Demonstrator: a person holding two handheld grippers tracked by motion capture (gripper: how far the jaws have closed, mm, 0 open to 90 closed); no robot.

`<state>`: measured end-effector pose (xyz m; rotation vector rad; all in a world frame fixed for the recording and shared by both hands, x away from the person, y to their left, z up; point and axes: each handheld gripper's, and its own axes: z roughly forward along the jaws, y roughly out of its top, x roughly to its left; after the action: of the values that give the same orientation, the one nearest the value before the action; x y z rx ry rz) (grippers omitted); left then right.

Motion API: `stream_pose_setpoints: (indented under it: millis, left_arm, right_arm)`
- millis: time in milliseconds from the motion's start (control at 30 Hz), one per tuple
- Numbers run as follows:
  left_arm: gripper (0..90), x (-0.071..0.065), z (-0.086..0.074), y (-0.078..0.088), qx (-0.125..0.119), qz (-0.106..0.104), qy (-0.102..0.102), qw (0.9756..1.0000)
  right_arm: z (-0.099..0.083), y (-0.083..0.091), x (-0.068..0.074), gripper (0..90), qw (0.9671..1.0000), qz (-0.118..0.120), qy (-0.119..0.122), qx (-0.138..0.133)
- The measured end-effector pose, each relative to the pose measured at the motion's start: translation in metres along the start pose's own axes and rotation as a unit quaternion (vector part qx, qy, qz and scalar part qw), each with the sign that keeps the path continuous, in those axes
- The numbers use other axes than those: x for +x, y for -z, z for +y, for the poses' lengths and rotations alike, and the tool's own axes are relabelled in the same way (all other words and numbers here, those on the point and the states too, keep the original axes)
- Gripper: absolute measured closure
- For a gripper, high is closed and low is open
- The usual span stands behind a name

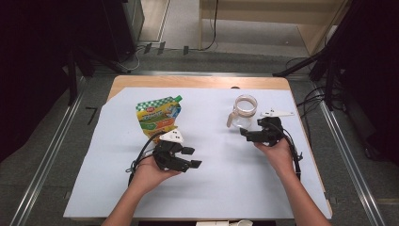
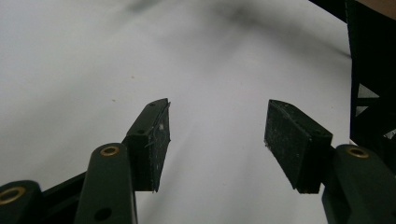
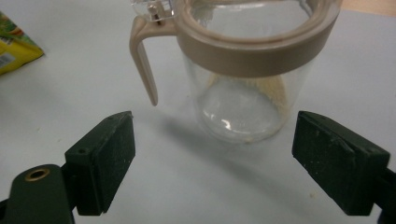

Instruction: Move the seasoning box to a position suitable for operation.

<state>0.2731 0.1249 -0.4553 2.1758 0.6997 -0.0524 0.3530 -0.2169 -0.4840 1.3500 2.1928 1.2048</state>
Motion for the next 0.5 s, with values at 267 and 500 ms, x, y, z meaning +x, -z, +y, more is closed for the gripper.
stream_pose_setpoints:
  millis: [267,500]
  left_arm:
    - [41.1,0.000,0.000,-0.001,0.003,0.000,0.000,1.0000]
    - [41.1,0.000,0.000,-0.002,0.004,-0.001,-0.002,1.0000]
  right_arm:
    - [0.010,-0.017,-0.004,13.1,0.9994,-0.019,-0.013,-0.024]
    - [0.010,-0.033,-0.007,12.8,0.9978,-0.039,-0.028,-0.045]
